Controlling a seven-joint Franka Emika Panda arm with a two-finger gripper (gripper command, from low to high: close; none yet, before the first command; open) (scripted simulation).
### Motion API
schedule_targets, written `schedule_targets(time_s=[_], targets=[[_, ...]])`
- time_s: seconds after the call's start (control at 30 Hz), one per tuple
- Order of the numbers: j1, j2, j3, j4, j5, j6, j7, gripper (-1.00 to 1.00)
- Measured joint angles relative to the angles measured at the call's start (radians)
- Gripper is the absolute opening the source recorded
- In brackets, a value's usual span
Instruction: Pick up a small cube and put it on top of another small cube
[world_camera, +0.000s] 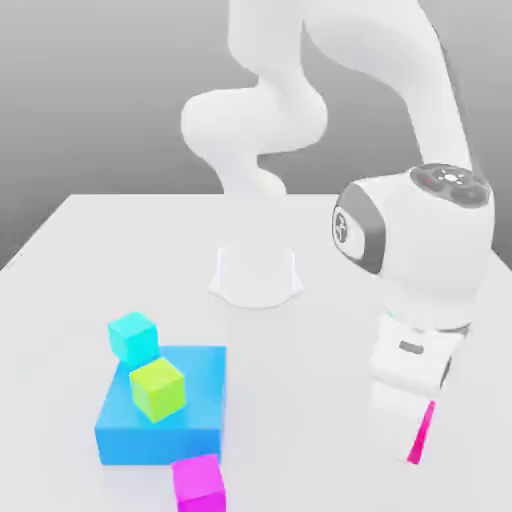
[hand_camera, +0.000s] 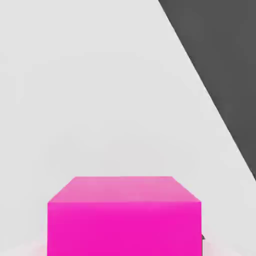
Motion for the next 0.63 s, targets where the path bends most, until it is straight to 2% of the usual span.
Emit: schedule_targets(time_s=[0.33, 0.5, 0.53, 0.63], targets=[[-0.318, -0.346, -0.178, -0.16, -0.087, -0.182, 0.195, -1.0], [-0.334, -0.239, -0.203, -0.202, -0.049, -0.036, 0.179, -1.0], [-0.333, -0.213, -0.204, -0.208, -0.04, -0.005, 0.172, 1.0], [-0.333, -0.213, -0.204, -0.208, -0.04, -0.005, 0.172, 1.0]])
